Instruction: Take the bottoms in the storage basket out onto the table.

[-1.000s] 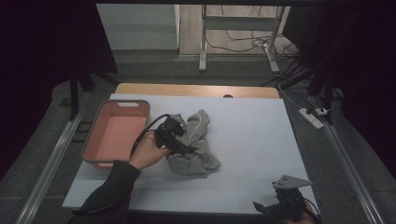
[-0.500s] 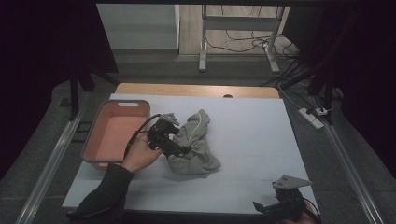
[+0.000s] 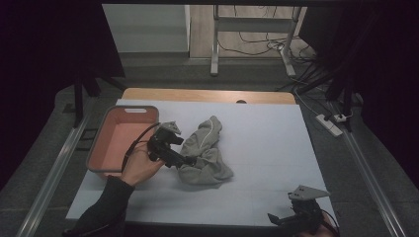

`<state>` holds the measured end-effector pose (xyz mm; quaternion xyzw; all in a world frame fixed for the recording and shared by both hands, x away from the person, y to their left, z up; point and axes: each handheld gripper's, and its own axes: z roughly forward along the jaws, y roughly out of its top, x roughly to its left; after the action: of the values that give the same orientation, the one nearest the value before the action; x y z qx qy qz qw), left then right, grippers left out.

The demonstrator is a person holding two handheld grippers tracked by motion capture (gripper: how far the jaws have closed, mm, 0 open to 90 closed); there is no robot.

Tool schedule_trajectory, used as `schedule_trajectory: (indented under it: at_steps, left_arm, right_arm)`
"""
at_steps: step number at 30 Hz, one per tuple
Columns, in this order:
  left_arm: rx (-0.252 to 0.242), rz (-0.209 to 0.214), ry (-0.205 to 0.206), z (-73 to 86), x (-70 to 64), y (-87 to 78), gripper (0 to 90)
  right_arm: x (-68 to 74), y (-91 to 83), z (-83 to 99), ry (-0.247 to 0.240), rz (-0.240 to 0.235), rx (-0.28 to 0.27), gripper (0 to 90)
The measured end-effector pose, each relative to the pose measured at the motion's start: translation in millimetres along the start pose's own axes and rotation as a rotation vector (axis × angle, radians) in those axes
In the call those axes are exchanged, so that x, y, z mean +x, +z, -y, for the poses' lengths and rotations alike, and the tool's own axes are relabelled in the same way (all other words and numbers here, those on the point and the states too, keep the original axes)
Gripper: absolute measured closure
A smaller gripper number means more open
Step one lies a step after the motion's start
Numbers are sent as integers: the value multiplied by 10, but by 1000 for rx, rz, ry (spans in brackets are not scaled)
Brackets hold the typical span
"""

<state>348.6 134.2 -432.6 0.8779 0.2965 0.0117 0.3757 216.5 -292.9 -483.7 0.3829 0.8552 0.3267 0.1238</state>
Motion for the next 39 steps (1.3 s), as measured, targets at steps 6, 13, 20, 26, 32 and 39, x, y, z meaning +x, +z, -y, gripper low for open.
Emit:
schedule_trajectory:
  at_steps: [6, 13, 20, 26, 32, 39]
  left_arm:
    - [-4, -21, 18, 48, -27, -76, 53]
    - [-6, -13, 35, 105, -54, -121, 37]
    - [-13, -10, 36, 172, -54, -134, 11]
    - [-37, 9, 45, 226, -61, -149, 4]
    - [-48, 0, 68, 270, -100, -167, 0]
    - [-61, 0, 58, 306, -126, -196, 0]
  right_arm:
    - [0, 0, 1, 1, 0, -3, 0]
    - [-1, -1, 3, -3, 1, -9, 0]
    - [-4, -10, 6, 3, -3, -16, 0]
    - [-7, -12, 6, 6, -4, -19, 0]
    - [-4, -12, 5, 7, -5, -17, 0]
    - [-2, -12, 5, 5, -5, -18, 0]
